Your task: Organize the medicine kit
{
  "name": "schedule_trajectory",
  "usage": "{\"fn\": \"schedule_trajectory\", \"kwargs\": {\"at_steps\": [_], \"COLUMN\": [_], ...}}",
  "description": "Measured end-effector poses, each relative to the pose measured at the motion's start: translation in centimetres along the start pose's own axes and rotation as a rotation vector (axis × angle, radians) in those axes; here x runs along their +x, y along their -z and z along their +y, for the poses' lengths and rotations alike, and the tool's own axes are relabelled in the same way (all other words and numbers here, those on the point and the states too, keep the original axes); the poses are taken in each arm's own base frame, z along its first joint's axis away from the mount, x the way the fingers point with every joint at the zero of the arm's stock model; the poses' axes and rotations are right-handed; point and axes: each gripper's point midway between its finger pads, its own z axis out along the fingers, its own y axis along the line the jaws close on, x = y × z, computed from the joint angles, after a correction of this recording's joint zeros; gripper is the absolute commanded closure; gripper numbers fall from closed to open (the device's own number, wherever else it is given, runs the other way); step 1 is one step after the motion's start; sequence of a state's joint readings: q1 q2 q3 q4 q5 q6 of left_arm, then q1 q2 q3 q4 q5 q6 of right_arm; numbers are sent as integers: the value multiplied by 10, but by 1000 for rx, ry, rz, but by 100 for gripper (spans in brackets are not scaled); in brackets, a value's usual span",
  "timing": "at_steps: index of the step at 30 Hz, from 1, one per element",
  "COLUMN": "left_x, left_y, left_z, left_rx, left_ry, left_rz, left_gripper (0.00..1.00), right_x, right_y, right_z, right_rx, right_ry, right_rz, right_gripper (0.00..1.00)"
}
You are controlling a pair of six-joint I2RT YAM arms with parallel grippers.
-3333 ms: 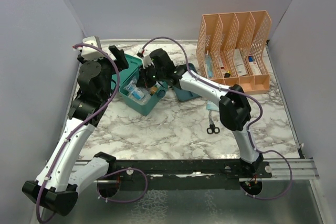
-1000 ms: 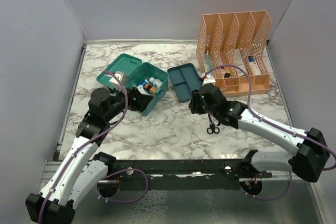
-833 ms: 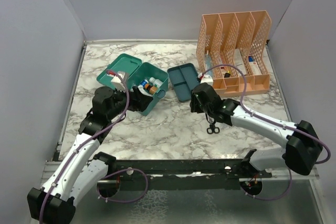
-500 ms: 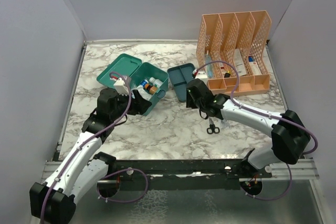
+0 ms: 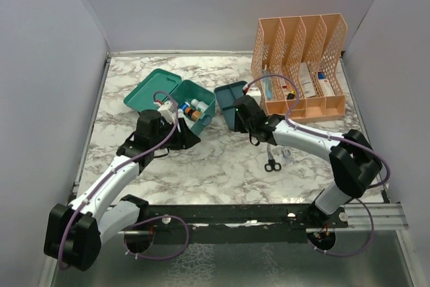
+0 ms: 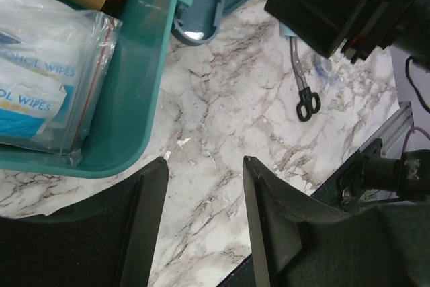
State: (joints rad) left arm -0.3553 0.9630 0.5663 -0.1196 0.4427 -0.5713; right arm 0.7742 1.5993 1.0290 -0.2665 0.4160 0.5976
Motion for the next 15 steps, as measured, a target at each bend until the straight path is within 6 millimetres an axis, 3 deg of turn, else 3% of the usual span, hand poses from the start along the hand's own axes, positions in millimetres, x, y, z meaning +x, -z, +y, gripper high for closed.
{"fn": "schedule_trajectory", "kwargs": {"at_steps": [5,15], "left_x": [6,-12], "left_y": [-7,5], "left_z": [13,57], "left_rx": [-55,-345], "left_ry": [37,63], "left_rz": [32,-65], "left_gripper": [48,46], "right_x": [-5,-14], "right_y": [-21,-74], "right_z": [-14,-25], "right_rx": [38,34], "right_ry": [3,141], "right_rz": [3,73], "right_gripper": [62,66]}}
